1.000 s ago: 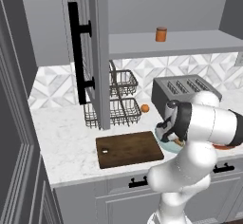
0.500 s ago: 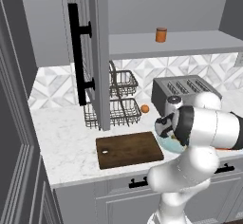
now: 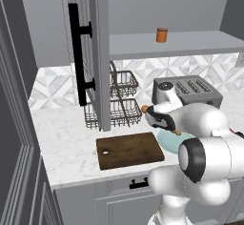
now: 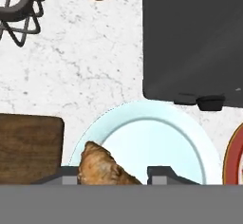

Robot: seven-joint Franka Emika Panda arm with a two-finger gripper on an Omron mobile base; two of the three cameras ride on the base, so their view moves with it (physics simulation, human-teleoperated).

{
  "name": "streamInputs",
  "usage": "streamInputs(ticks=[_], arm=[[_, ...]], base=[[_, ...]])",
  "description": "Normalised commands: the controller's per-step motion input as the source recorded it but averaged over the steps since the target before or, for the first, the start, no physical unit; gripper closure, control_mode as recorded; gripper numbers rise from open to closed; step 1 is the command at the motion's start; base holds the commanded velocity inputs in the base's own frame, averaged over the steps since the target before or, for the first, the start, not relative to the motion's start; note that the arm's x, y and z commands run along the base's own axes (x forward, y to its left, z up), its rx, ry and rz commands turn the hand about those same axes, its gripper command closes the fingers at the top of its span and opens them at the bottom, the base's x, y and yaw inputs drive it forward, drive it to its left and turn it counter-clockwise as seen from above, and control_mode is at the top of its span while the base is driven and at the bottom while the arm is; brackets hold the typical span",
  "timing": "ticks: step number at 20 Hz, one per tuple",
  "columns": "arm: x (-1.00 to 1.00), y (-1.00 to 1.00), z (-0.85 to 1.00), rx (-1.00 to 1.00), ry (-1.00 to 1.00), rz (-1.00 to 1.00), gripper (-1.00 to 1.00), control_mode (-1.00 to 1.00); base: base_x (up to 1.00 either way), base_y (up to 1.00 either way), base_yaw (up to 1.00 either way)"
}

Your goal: From the different types of pastries on the counter, select a croissant and place it on the cutting board. Then retrieve a jar of jam from the cabinet and place it alongside the croissant on the cutting board.

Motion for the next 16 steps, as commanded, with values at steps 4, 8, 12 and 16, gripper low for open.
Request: streamInputs(ticks=[4,8,12,16], arm=[[0.0,0.53,0.06,0.0,0.28,0.0,1.0,-1.0],[0.0,0.44,0.0,0.0,0.32,0.0,1.0,-1.0],[-0.05,0.39,-0.28,0.06,0.18,0.0,1.0,-1.0],[-0.49,0.13,-0.91,0.11,0.01,0.0,1.0,-1.0]], base=[[0.0,0.0,0.0],[0.0,0.0,0.0],[0.0,0.0,0.0],[0.0,0.0,0.0]])
